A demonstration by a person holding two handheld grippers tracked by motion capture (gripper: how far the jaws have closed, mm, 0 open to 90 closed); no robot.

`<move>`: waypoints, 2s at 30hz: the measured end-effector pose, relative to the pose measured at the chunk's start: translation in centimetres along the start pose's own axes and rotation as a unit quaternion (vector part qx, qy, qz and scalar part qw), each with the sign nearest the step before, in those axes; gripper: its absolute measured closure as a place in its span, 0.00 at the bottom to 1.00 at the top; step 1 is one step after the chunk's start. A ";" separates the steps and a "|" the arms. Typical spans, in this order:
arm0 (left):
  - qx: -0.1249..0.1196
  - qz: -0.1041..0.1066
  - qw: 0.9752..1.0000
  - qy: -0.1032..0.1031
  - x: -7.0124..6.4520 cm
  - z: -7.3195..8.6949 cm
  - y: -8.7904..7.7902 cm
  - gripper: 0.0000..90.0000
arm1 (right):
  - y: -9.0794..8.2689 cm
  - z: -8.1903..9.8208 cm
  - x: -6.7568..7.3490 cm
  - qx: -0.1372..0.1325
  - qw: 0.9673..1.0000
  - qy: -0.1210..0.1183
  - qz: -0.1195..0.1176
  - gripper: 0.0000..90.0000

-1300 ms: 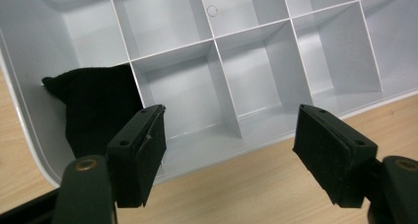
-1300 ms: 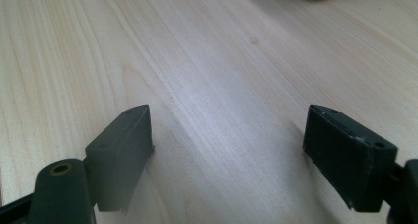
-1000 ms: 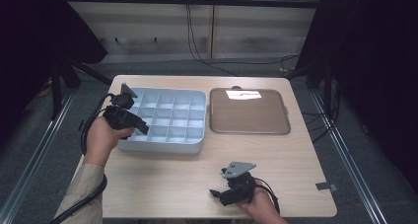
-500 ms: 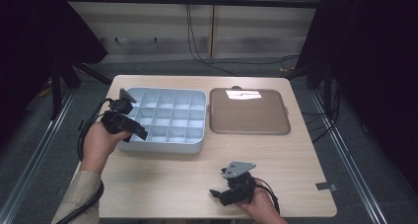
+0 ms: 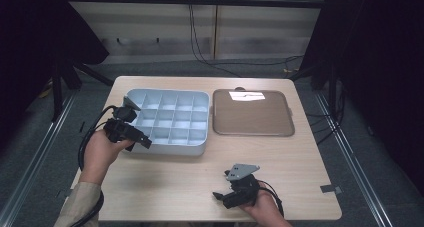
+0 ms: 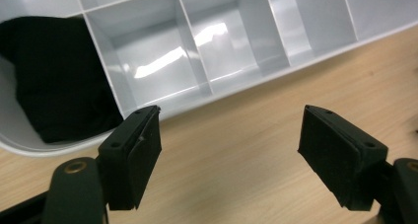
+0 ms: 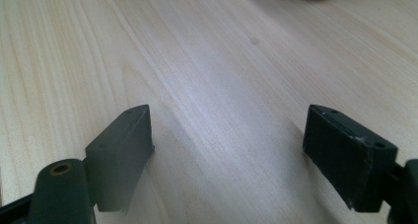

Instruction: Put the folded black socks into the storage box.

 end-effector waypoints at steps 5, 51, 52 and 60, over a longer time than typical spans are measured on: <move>-0.005 0.003 1.000 0.005 -0.3 0.3 0.0 0.26 | 0.0 0.0 0.0 0.001 1.000 0.000 0.001 0.21; -0.028 0.038 0.999 0.014 -1.0 4.9 2.9 0.27 | 0.0 0.0 0.0 0.001 1.000 -0.002 0.001 0.21; -0.028 0.039 0.999 0.013 -1.0 5.0 3.0 0.27 | 0.0 0.0 0.0 0.001 1.000 -0.002 0.001 0.21; -0.031 0.043 0.998 0.014 -0.8 6.0 4.1 0.27 | 0.0 0.0 0.0 0.000 1.000 -0.002 0.000 0.21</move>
Point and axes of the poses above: each handheld gripper's, and its own axes: y roughly forward along the jaws, z roughly out of its underside, x roughly to its left, the point moved 2 cm from there along y, roughly forward along the jaws, and after that the axes turned 3 degrees about x, right-handed, at the moved point
